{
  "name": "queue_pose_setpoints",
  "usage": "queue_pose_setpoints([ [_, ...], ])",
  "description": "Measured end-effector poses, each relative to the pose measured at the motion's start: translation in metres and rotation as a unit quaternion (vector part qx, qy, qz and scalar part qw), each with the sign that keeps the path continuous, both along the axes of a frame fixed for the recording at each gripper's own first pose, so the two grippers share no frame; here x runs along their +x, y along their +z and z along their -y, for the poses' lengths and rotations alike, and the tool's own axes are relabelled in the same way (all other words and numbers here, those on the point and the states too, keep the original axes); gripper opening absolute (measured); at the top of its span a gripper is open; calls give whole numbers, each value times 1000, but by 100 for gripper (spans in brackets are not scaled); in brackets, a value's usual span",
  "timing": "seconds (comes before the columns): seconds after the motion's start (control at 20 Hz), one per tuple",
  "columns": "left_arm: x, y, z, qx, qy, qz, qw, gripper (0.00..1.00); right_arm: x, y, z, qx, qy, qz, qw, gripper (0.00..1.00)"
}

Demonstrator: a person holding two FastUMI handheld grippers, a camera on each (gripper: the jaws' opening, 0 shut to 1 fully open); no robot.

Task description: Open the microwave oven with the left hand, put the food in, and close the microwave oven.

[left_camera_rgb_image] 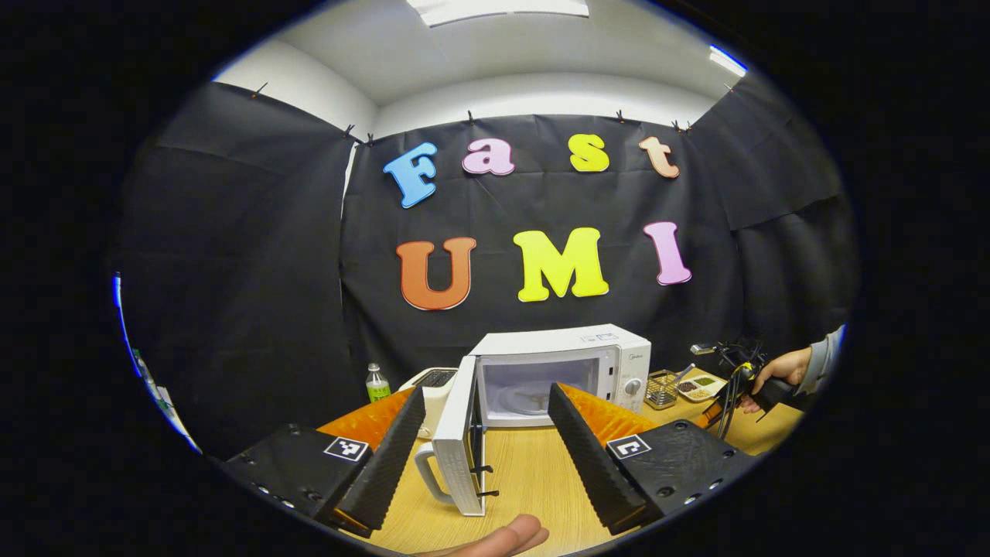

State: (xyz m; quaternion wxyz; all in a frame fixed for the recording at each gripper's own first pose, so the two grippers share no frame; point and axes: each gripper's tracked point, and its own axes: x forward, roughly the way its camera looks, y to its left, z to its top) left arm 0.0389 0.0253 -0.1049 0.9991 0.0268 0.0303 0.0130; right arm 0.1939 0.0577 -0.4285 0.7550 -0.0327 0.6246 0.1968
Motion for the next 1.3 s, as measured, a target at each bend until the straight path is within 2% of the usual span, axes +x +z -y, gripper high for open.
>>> queue_pose_setpoints([
  [0.05,1,2,-1,1,2,3,1000,96,-3,-5,-2,5,0,-23,1000,37],
  [0.1,0,2,-1,2,2,5,1000,96,-5,-9,0,3,-2,-39,999,21],
  [0.15,0,3,-1,2,1,6,1000,96,-3,-10,0,2,-4,-45,999,19],
  [0.2,3,3,-1,3,0,7,1000,96,-2,-14,0,-1,7,-49,999,30],
  [0.25,4,4,-1,4,1,9,1000,96,-1,-12,2,-3,9,-50,999,26],
  [0.3,3,2,-2,5,2,8,1000,96,1,-20,-2,-3,24,-56,998,10],
  [0.35,3,2,-2,5,3,7,1000,96,2,-18,-3,-2,44,-55,998,5],
  [0.5,3,2,-2,4,3,7,1000,96,1,-16,-5,4,22,-73,997,4],
  [0.65,1,5,-2,4,-3,14,1000,95,-17,-13,-12,44,-6,-116,992,4],
  [0.85,-7,10,-8,7,-1,26,1000,96,-20,-7,-21,83,-28,-126,988,4],
  [0.95,-23,7,-20,2,-2,28,1000,96,-23,2,-30,101,-22,-120,987,4],
  [1.3,-26,-8,-50,-24,14,10,1000,96,-27,20,-68,149,-15,-101,984,4],
])
